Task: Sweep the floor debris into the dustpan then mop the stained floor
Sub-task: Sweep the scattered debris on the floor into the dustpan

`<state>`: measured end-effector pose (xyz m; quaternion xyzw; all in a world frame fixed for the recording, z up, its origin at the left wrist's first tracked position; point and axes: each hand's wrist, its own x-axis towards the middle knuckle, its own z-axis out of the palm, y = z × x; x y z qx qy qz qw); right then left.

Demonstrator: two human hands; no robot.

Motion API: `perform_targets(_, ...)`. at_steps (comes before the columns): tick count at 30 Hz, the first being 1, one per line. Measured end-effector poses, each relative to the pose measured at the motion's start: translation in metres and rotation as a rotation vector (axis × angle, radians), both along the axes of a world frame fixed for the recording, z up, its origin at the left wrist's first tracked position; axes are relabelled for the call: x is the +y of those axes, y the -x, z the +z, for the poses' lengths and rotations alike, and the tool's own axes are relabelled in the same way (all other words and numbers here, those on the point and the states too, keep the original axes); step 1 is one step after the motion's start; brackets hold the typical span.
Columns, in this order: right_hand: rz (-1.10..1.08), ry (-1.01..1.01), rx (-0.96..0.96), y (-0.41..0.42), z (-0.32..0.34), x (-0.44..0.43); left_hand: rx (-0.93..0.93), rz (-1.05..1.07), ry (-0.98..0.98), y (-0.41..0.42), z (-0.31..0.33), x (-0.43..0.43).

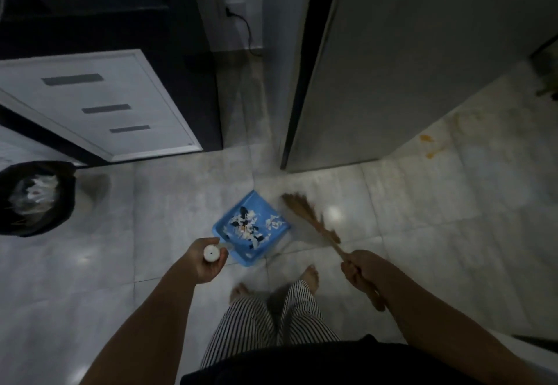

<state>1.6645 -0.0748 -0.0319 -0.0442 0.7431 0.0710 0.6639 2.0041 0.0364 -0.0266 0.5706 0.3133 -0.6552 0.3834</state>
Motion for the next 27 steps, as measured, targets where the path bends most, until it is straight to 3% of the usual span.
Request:
perform_targets(3,0.035,-0.126,-0.072,-0.013,0.002,0.017,0.022,0.003,-0.001,0.001,-0.005,-0.001)
perform_targets(7,-0.019,-0.135,-0.156,-0.032,0.019,0.041,0.065,-0.066,0.001,-0.015,-0.005,0.000)
perform_targets(18,-0.365,0.104,-0.026,0.007,0.059,0.068,0.109,-0.435,0.097,-0.029,0.041,-0.042)
perform_targets(27,-0.729,0.320,0.019,0.087,0.077,0.099,0.135,-0.744,0.196,0.056,0.069,-0.122)
